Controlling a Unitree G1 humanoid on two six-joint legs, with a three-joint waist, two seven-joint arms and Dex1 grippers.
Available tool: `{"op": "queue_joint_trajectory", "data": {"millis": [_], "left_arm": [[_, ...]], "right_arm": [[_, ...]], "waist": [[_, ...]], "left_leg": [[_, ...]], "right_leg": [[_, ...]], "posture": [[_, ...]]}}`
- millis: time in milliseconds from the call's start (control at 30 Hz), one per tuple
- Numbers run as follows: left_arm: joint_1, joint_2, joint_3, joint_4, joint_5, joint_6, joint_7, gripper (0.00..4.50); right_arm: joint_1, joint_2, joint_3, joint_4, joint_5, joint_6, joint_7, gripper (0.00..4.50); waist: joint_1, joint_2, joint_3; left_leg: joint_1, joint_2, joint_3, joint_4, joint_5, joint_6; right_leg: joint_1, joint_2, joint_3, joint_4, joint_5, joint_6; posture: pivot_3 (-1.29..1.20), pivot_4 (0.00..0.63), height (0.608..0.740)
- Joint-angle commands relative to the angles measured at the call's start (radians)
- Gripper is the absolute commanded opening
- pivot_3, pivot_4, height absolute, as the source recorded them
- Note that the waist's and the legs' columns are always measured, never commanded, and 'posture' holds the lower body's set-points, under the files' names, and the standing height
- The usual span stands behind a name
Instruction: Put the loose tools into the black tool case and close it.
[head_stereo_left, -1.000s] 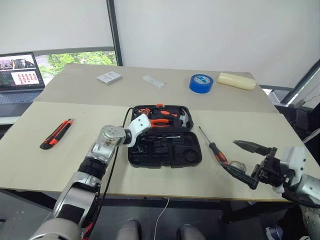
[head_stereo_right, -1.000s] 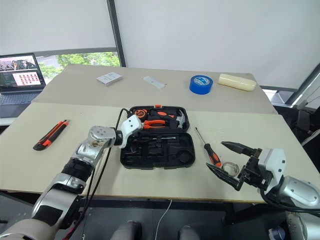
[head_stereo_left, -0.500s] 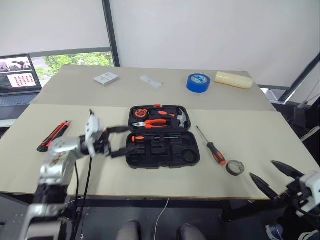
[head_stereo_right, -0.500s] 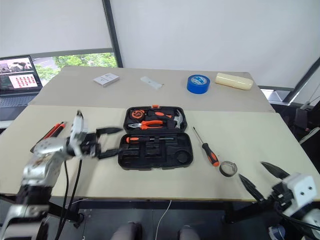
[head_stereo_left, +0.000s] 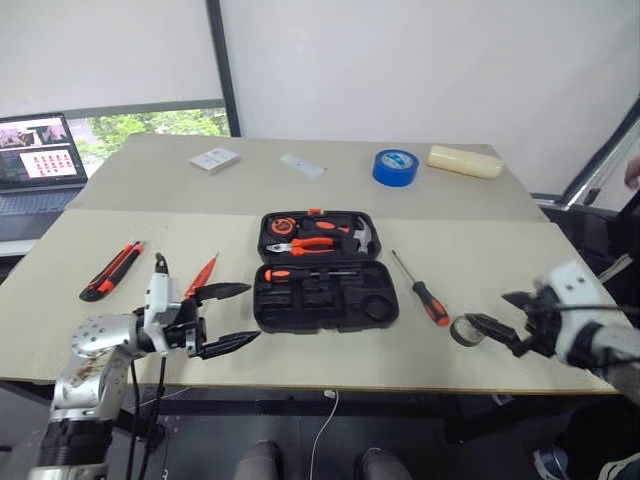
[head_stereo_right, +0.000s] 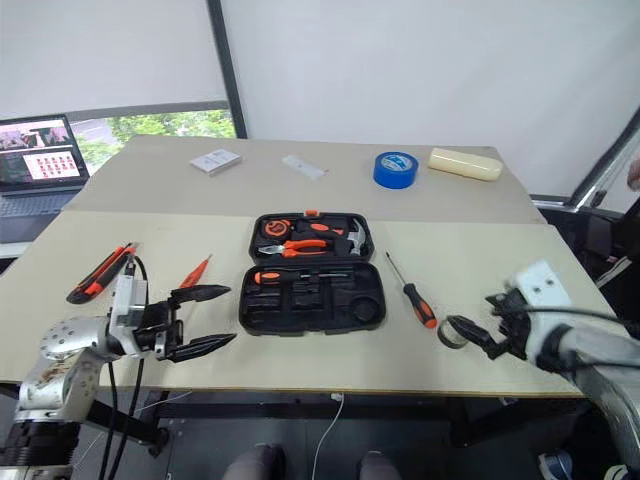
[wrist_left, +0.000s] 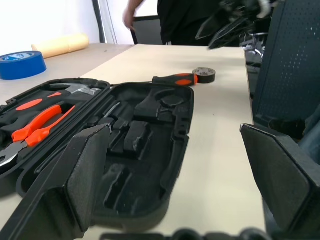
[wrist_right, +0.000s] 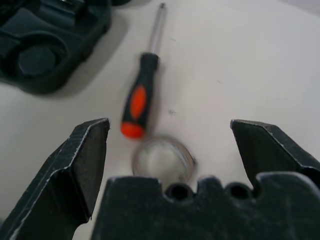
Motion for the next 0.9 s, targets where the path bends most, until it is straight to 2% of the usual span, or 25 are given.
{"op": "queue_joint_trajectory", "data": {"millis": [33, 100, 200, 300, 467, 567, 667, 733, 833, 900], "left_arm": [[-0.002, -0.003, -0.011, -0.027, -0.001, -0.021, 0.014, 4.44], [-0.001, -0.005, -0.014, -0.034, -0.003, -0.022, 0.02, 4.44], [0.011, -0.004, -0.015, -0.044, -0.004, -0.028, 0.028, 4.5], [0.021, 0.001, -0.011, -0.051, -0.006, -0.035, 0.031, 4.5], [0.043, 0.001, 0.011, -0.064, -0.017, -0.041, 0.06, 4.5], [0.058, -0.001, 0.026, -0.066, -0.022, -0.042, 0.08, 4.5], [0.075, -0.004, 0.045, -0.064, -0.024, -0.044, 0.105, 4.5], [0.087, -0.006, 0.056, -0.06, -0.022, -0.048, 0.122, 4.5], [0.097, -0.011, 0.063, -0.053, -0.019, -0.053, 0.145, 4.5], [0.1, -0.02, 0.064, -0.051, -0.015, -0.059, 0.164, 4.5]], "right_arm": [[-0.16, 0.017, 0.157, 0.103, -0.076, 0.095, -0.02, 4.5], [-0.23, 0.039, 0.214, 0.147, -0.089, 0.147, -0.018, 4.5], [-0.289, 0.039, 0.303, 0.193, -0.111, 0.253, -0.009, 3.84], [-0.3, 0.057, 0.317, 0.21, -0.146, 0.249, -0.026, 2.71], [-0.279, 0.13, 0.172, 0.162, -0.143, 0.196, -0.065, 1.02], [-0.252, 0.117, 0.123, 0.126, -0.177, 0.045, -0.04, 1.01], [-0.253, 0.103, 0.124, 0.115, -0.204, -0.282, 0.128, 1.01], [-0.309, 0.091, 0.185, 0.133, -0.228, -0.479, 0.284, 1.01], [-0.46, 0.102, 0.332, 0.23, -0.302, -0.569, 0.442, 1.01], [-0.597, 0.139, 0.485, 0.364, -0.417, -0.636, 0.548, 1.01]], "waist": [[-0.001, 0.0, 0.0], [0.003, 0.0, 0.0], [0.007, 0.0, 0.0], [0.01, 0.0, 0.0], [0.011, 0.0, 0.0], [0.011, 0.0, 0.0], [0.01, 0.0, 0.0], [0.002, 0.001, 0.0], [-0.016, 0.001, 0.001], [-0.023, 0.002, 0.001]], "left_leg": [[-0.003, 0.0, 0.0, 0.0, 0.001, 0.001], [-0.011, 0.0, 0.0, -0.001, 0.0, 0.003], [-0.018, -0.001, -0.001, -0.001, -0.002, 0.006], [-0.02, -0.001, 0.0, -0.001, -0.003, 0.008], [-0.02, 0.0, -0.001, 0.003, -0.003, 0.008], [-0.02, 0.0, 0.0, 0.005, -0.001, 0.009], [-0.02, 0.0, 0.0, 0.006, -0.001, 0.01], [-0.019, 0.0, 0.0, 0.006, -0.001, 0.01], [-0.017, 0.001, 0.0, 0.006, -0.001, 0.01], [-0.015, 0.002, 0.0, 0.005, -0.001, 0.01]], "right_leg": [[-0.003, 0.001, 0.001, 0.0, 0.002, -0.004], [-0.011, 0.001, 0.002, 0.001, 0.005, 0.003], [-0.017, 0.002, 0.001, 0.001, 0.005, 0.005], [-0.019, 0.002, 0.001, 0.001, 0.004, 0.005], [-0.017, 0.002, 0.0, 0.001, 0.005, 0.005], [-0.016, 0.002, 0.0, 0.001, 0.007, 0.006], [-0.016, 0.001, 0.001, 0.001, 0.008, 0.005], [-0.016, 0.002, 0.001, 0.001, 0.008, 0.006], [-0.016, 0.003, 0.001, 0.003, 0.008, 0.006], [-0.015, 0.004, 0.001, 0.003, 0.009, 0.005]], "posture": [[0.0, 0.15, 0.74], [0.0, 0.15, 0.74], [0.0, 0.15, 0.74], [0.0, 0.15, 0.74], [0.0, 0.15, 0.74], [0.0, 0.15, 0.74], [0.0, 0.15, 0.74], [0.0, 0.15, 0.74], [0.0, 0.15, 0.74], [0.0, 0.15, 0.74]]}}
